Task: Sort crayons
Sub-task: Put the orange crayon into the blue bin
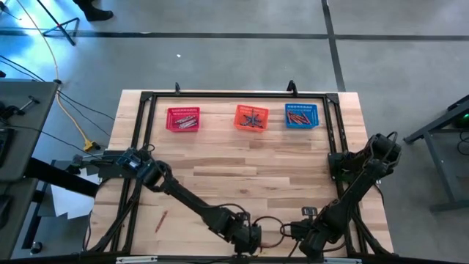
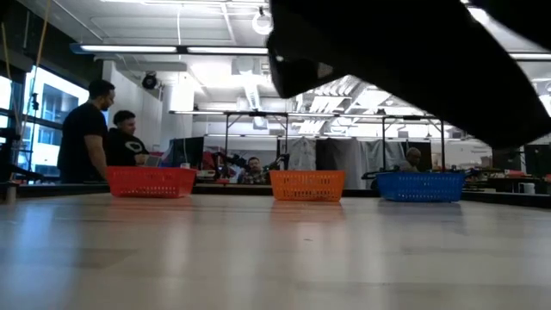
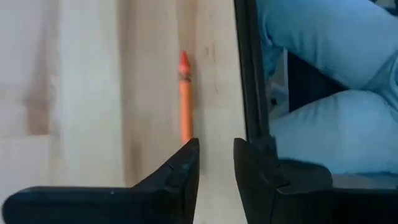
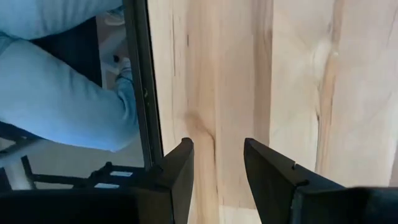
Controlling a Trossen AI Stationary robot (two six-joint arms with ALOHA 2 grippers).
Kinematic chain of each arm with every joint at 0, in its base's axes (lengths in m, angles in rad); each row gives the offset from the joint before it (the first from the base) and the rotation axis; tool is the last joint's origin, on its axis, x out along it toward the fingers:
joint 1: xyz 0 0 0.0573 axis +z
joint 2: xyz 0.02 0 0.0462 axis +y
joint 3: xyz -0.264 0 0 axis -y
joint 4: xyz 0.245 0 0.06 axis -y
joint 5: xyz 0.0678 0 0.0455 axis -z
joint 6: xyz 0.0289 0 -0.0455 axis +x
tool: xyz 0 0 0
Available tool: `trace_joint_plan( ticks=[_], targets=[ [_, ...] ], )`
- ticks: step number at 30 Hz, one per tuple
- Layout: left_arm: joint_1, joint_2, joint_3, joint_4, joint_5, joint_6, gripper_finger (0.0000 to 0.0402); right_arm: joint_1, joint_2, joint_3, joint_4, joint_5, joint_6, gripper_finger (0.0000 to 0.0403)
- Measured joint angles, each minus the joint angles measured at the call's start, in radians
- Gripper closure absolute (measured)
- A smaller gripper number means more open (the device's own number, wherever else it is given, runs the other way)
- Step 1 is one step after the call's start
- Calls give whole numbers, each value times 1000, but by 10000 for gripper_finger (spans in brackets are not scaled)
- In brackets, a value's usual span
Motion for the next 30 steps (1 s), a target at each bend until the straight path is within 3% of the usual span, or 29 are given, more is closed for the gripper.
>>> trace_joint_plan(
  ticks=[6, 11, 14, 18, 30],
  targets=[
    [4, 0, 0, 7, -4, 0, 295, 0, 0, 0, 22, 55, 0, 267],
    [4, 8, 0, 10, 0, -51, 291, 0, 0, 0, 90, 189, -6, 267],
    [10, 2, 0, 8, -5, -77, 291, -8, 0, 0, 154, 274, -63, 267],
    [26, -22, 0, -13, -31, -113, 291, -40, 13, 0, 213, 295, -143, 267],
    [4, -146, 0, -543, -307, -262, 291, -159, 137, 0, 393, 286, -338, 267]
  ],
)
